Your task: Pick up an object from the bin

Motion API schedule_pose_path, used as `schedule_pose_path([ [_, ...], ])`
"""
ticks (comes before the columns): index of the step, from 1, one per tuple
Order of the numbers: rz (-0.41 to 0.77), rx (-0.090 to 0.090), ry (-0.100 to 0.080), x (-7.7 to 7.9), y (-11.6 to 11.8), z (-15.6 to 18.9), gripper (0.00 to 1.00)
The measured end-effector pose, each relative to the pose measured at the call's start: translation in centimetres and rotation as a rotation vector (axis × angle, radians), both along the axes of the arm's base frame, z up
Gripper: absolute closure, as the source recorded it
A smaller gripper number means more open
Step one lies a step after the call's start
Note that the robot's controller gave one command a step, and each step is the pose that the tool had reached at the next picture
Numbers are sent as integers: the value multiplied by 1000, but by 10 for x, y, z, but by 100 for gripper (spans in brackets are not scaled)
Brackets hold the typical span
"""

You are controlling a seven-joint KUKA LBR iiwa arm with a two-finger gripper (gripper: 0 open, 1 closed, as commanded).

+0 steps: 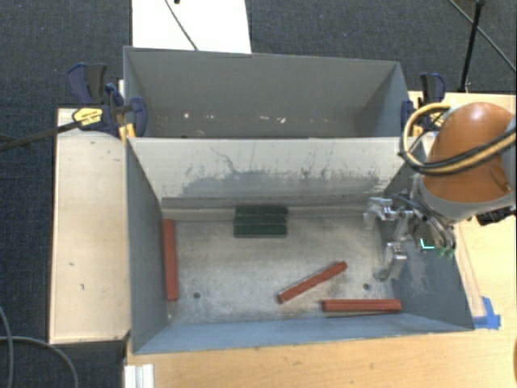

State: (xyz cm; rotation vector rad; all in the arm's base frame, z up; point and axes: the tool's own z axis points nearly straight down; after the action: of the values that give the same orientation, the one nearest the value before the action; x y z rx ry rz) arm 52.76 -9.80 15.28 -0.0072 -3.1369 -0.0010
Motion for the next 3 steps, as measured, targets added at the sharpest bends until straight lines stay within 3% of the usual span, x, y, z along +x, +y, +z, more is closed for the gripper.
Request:
schedule_pose_path([
  [1,184,2,-1,-31,73,-85,0],
  [2,314,0,-11,-15,96,-52,0],
  [3,270,0,-4,-40,81,-53,0],
])
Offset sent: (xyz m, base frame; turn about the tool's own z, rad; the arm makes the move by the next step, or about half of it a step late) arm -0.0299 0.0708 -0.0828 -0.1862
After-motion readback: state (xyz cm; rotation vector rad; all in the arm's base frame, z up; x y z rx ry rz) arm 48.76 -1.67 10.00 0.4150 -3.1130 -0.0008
